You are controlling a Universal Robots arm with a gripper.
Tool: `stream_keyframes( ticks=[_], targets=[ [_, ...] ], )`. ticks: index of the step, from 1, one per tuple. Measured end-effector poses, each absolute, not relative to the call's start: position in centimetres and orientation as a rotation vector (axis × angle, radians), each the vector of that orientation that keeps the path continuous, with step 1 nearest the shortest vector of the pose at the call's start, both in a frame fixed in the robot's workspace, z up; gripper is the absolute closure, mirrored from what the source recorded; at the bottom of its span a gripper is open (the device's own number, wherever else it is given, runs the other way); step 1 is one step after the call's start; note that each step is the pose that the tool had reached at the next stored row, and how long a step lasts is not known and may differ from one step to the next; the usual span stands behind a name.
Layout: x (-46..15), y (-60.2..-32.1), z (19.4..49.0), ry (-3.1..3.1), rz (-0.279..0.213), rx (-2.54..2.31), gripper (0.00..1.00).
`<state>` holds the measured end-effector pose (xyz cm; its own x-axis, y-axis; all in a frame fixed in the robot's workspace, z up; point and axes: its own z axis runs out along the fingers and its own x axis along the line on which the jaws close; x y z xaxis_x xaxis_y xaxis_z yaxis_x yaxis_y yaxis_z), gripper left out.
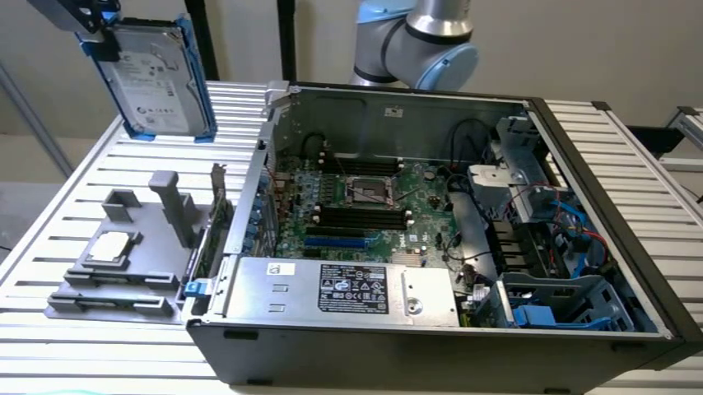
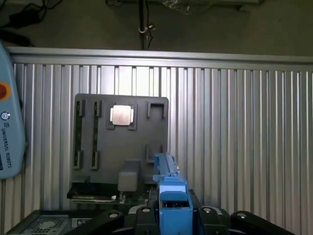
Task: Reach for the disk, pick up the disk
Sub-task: 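Pick up the disk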
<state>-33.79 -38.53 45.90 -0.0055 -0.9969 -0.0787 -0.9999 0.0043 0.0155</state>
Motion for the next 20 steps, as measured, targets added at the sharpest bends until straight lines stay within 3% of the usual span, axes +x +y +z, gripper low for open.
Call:
stream_keyframes(
  ticks=[11, 20],
  targets=[
    [-28.8, -39.3, 49.2, 2.182, 0.126, -2.172, 0.67],
    [-24.7, -40.1, 49.5, 2.181, 0.130, -2.171, 0.67]
  ],
)
